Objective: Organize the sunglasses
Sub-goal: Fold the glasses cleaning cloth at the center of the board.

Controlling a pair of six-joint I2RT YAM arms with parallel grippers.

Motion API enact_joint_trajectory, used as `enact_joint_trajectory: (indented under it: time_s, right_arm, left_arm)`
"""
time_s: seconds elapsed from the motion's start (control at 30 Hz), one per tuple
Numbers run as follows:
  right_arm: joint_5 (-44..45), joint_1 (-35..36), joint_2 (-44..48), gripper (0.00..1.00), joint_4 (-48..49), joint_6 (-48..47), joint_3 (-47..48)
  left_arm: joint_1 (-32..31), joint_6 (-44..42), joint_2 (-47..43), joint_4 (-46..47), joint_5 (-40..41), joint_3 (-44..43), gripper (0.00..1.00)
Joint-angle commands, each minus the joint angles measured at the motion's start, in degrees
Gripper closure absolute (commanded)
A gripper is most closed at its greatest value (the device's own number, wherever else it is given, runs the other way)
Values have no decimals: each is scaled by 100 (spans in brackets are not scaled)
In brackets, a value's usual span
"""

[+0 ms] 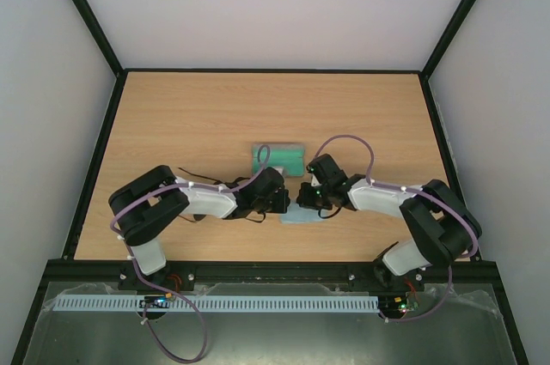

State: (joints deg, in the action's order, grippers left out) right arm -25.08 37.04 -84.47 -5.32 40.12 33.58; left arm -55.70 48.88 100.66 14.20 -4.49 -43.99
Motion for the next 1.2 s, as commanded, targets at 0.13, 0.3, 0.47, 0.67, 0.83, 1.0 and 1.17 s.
enact_joint_trajectory:
  time_s: [0.13, 0.3, 0.47, 0.67, 0.83, 1.0, 1.17]
  right_arm:
    - [655, -359, 228, 94, -463, -298, -72]
    - [837, -564, 533, 88, -733, -344, -123]
    - [1120, -661, 730, 86, -1012, -522, -98]
    - [1629, -717, 885, 86, -1295, -465, -86]
    - [1658, -720, 985, 86, -1313, -408, -91]
    - [1670, -719, 1276, 86, -1422, -399, 1]
    - [1661, -715, 1442, 85, -1551, -399, 106]
  left_arm:
    - [101, -181, -15, -257, 318, -36, 97]
    - [168, -202, -21, -233, 335, 47, 97]
    - [200, -220, -58, -244, 363, 86, 97]
    - [217, -262, -217, -356, 475, 137, 97]
    - [214, -288, -438, -439, 546, 203, 96]
    - [217, -325, -706, -578, 695, 254, 96]
    - [213, -334, -1013, -651, 654, 255, 84]
